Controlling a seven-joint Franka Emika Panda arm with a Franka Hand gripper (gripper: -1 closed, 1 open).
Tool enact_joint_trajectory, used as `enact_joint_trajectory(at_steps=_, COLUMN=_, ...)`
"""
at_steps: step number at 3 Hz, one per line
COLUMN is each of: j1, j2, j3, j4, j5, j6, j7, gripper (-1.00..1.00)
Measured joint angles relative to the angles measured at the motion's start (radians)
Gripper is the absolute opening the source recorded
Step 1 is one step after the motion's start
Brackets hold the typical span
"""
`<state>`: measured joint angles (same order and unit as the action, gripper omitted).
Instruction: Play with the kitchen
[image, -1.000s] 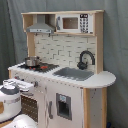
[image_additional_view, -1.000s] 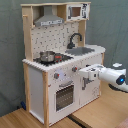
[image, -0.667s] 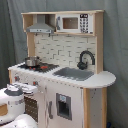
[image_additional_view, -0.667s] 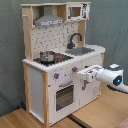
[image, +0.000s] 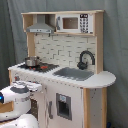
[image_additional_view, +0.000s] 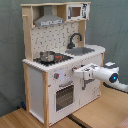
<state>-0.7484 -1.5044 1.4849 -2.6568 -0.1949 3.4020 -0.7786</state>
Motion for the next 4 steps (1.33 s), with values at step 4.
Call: enact_joint_trajectory(at_steps=4, j1=0.069, j2=0.018, j3=0.059, j4=0.037, j5=0.007, j6=-0.034, j7=0.215, gripper=1.0)
